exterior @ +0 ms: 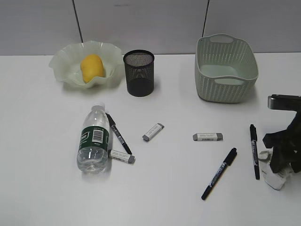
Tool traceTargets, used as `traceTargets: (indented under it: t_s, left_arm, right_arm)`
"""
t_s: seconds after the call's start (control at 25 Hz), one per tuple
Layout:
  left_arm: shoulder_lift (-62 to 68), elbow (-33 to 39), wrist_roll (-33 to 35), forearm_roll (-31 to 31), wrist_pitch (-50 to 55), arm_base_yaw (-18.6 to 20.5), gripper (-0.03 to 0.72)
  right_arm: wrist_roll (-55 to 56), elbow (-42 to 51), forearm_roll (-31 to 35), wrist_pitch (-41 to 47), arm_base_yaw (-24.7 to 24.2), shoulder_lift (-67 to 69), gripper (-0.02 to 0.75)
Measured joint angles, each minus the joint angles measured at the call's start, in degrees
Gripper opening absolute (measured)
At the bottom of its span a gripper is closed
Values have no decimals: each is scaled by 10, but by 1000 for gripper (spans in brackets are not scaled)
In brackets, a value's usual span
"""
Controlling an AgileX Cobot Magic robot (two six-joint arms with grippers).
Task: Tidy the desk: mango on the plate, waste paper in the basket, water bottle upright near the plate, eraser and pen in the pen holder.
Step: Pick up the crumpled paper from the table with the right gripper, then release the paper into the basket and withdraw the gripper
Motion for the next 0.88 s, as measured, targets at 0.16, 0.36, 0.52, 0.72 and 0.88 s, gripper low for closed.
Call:
traceTargets:
  t_s: [0.16, 0.36, 0.52, 0.72, 0.88]
  left_arm:
    - [-1, 0, 0, 0, 0, 0, 512]
    - [-64, 0, 0, 0, 0, 0, 506]
    - [-108, 0, -2, 0, 0, 0, 505]
    - [-108, 0, -2, 0, 0, 0, 505]
    - [-108, 0, -2, 0, 0, 0, 505]
  right_arm:
    - [-1, 0, 3, 14, 0, 0, 211]
    - [-14, 0, 8, 27, 0, -21, 53]
    - [-15, 0, 13, 34, 0, -57, 49]
    - [-25, -9, 30, 32, 0, -114, 48]
    - [-36, -68, 49, 32, 0, -143, 47]
